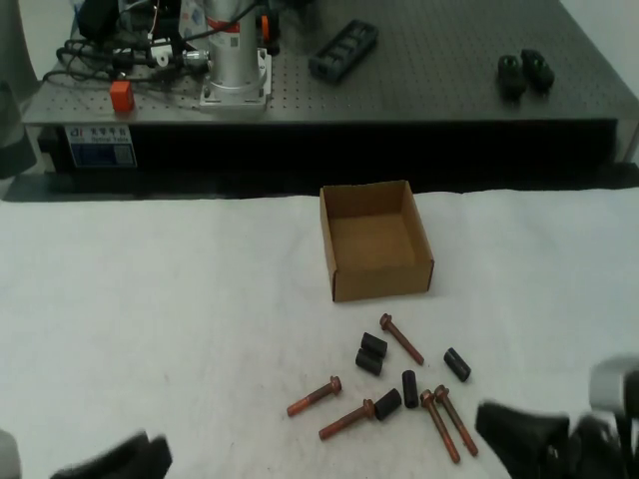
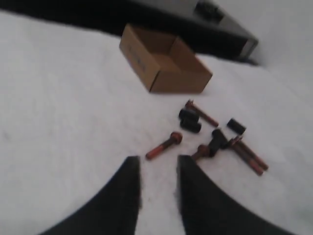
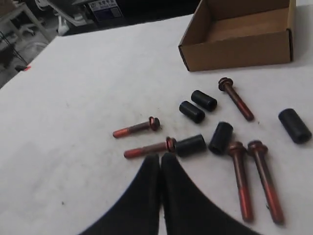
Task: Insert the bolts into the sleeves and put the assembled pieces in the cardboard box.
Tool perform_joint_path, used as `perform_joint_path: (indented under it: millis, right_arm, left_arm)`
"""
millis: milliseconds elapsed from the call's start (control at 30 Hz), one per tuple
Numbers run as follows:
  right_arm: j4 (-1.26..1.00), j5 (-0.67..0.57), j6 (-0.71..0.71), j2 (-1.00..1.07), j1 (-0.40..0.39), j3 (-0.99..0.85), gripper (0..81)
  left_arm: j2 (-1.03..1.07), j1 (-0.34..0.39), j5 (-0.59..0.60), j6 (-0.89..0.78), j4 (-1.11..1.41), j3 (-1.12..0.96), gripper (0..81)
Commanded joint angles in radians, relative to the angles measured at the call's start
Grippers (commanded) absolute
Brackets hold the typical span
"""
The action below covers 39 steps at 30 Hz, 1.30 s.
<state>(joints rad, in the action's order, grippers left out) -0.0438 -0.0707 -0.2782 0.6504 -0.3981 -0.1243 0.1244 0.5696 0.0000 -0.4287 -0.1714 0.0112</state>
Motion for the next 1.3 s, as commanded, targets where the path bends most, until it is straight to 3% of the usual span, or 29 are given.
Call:
perform_joint_path:
  millis: [0, 167, 367, 567, 767, 1067, 1167, 1267]
  right_arm:
    - [0.044, -0.005, 0.039, 0.068, 0.0, -0.09, 11.0]
    - [0.386, 0.117, 0.177, 0.364, 0.016, -0.388, 30.9]
    - [0.742, 0.16, 0.352, 0.719, 0.104, -0.732, 31.4]
    - [0.84, 0.172, 0.469, 0.949, 0.177, -0.925, 31.4]
    - [0.9, 0.172, 0.549, 1.11, 0.189, -1.001, 31.4]
    - [0.859, 0.174, 0.556, 1.208, 0.192, -0.999, 31.2]
    - [0.841, 0.174, 0.556, 1.208, 0.192, -0.998, 24.1]
    - [0.845, 0.174, 0.586, 1.208, 0.192, -0.998, 4.8]
  left_arm:
    - [0.057, 0.001, -0.017, 0.025, 0.089, -0.011, 32.7]
    - [0.249, 0.001, 0.057, 0.091, 0.084, -0.069, 30.2]
    - [0.548, 0.001, 0.146, 0.189, 0.084, -0.236, 30.0]
    - [0.794, 0.001, 0.242, 0.19, 0.075, -0.38, 30.0]
    - [0.905, 0.001, 0.259, 0.192, 0.075, -0.454, 30.0]
    - [0.922, 0.001, 0.259, 0.207, 0.069, -0.464, 30.0]
    - [0.922, 0.001, 0.259, 0.207, 0.069, -0.464, 30.0]
    - [0.922, 0.001, 0.285, 0.22, 0.068, -0.464, 30.0]
